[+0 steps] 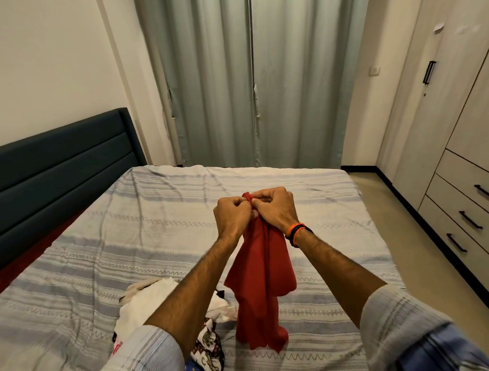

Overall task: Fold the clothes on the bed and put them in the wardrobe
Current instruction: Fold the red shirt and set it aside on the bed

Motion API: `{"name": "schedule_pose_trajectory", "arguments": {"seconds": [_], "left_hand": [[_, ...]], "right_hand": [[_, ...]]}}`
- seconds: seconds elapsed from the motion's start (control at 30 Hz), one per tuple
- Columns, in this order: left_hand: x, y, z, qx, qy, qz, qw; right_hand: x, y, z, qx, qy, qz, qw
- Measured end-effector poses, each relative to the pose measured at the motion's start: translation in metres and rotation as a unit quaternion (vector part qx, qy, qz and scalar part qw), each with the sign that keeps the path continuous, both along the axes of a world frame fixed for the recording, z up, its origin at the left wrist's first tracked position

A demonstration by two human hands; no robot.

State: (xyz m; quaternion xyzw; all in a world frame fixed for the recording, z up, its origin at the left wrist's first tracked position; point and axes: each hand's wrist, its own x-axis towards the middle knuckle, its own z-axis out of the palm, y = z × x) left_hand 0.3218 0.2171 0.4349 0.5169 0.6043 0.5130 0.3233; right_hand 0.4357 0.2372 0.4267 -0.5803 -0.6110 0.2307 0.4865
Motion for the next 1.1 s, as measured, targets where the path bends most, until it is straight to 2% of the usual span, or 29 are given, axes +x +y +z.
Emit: {"name": "schedule_pose_trajectory", "arguments": {"seconds": [0.17,0.33,0.43,0.5,0.67,0.9,1.1], "left_hand": [[-0.005,0.005,-0.003,-0.005,0.018,-0.049,0.999],[-0.010,0.006,-0.010,-0.007,0.006,-0.088,0.996],[-0.020,0.013,-0.015,0.076,0.104,-0.044,0.991],[-0.028,0.019,-0.018,0.100,0.149,-0.050,0.982],[-0.039,0.029,-0.014,0.025,0.105,-0.201,0.974],[-0.041,0.035,-0.009,0.021,0.169,-0.208,0.963],[-0.047,0.041,-0.002,0.003,0.140,-0.260,0.955]], "right_hand": [[0.004,0.000,-0.003,0.009,-0.028,0.013,0.999],[0.003,0.002,-0.007,0.014,-0.017,-0.025,0.999],[0.008,0.004,-0.010,0.007,0.010,0.007,1.000],[0.011,0.003,-0.009,0.003,0.017,0.054,0.998],[0.013,0.004,-0.009,0.018,0.046,0.110,0.993],[0.022,0.002,-0.008,0.012,0.069,0.124,0.990],[0.032,0.004,-0.004,0.010,0.075,0.162,0.984]]}}
